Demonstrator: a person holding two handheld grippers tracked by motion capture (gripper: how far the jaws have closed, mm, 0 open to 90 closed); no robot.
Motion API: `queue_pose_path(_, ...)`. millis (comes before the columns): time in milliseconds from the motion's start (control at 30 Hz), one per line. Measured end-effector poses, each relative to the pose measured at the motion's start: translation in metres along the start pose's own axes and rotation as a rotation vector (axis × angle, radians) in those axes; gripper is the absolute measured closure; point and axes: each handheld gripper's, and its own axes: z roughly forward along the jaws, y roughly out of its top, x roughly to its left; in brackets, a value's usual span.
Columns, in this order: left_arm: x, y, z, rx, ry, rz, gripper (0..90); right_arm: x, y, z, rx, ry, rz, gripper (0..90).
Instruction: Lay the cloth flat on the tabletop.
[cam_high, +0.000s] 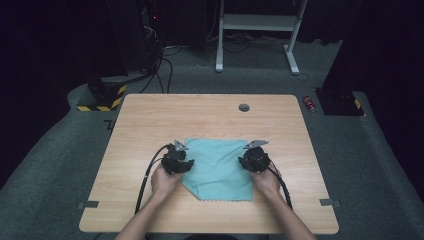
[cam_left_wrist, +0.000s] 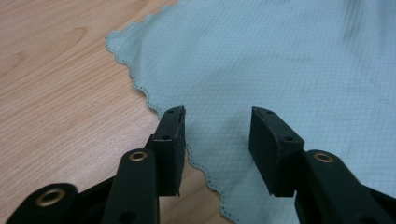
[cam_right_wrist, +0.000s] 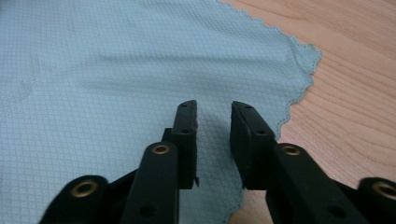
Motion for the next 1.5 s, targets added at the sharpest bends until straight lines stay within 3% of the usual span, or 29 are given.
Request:
queue_pose_path(200, 0.007, 0.002, 0.002, -0.009, 0.009, -0.005, 69.5, 0.000, 0.004, 0.004, -0.008, -0.023, -0.036, 89.9)
queue_pose_path(333, 0.012, 0.004, 0.006, -0.025, 0.033, -0.036, 67.0, -0.002, 0.007, 0.008, -0.012, -0.042, -0.048, 90.0)
queue_pose_path(433, 0.016, 0.009, 0.009, -0.012, 0.049, -0.035, 64.6, -0.003, 0.009, 0.010, -0.014, -0.045, -0.046, 89.8)
queue_pose_path(467, 0.017, 0.010, 0.009, -0.010, 0.048, -0.042, 63.5, -0.004, 0.010, 0.011, -0.015, -0.048, -0.042, 87.8)
queue_pose_path(567, 0.019, 0.010, 0.003, -0.030, 0.013, -0.073, 58.7, -0.010, 0.009, 0.010, -0.035, -0.025, 0.013, 69.2)
queue_pose_path(667, 0.014, 0.007, -0.011, -0.051, -0.032, -0.071, 55.8, -0.013, 0.005, 0.002, -0.080, 0.010, 0.081, 62.7)
queue_pose_path(867, -0.002, -0.007, -0.038, -0.072, -0.099, -0.032, 53.4, -0.008, -0.006, -0.011, -0.077, 0.060, 0.083, 56.9)
queue_pose_path(1033, -0.017, -0.022, -0.048, -0.062, -0.134, -0.014, 52.6, 0.001, -0.016, -0.021, -0.124, 0.034, 0.082, 51.4)
queue_pose_path(1267, -0.034, -0.041, -0.049, -0.048, -0.117, -0.013, 52.0, 0.015, -0.025, -0.020, -0.091, 0.025, 0.048, 51.1)
queue_pose_path(1367, -0.037, -0.047, -0.051, -0.049, -0.096, -0.012, 52.1, 0.016, -0.027, -0.020, -0.106, 0.029, 0.057, 53.3)
queue_pose_path(1500, -0.040, -0.051, -0.054, -0.062, -0.090, -0.027, 52.2, 0.018, -0.029, -0.015, -0.082, 0.007, 0.043, 57.2)
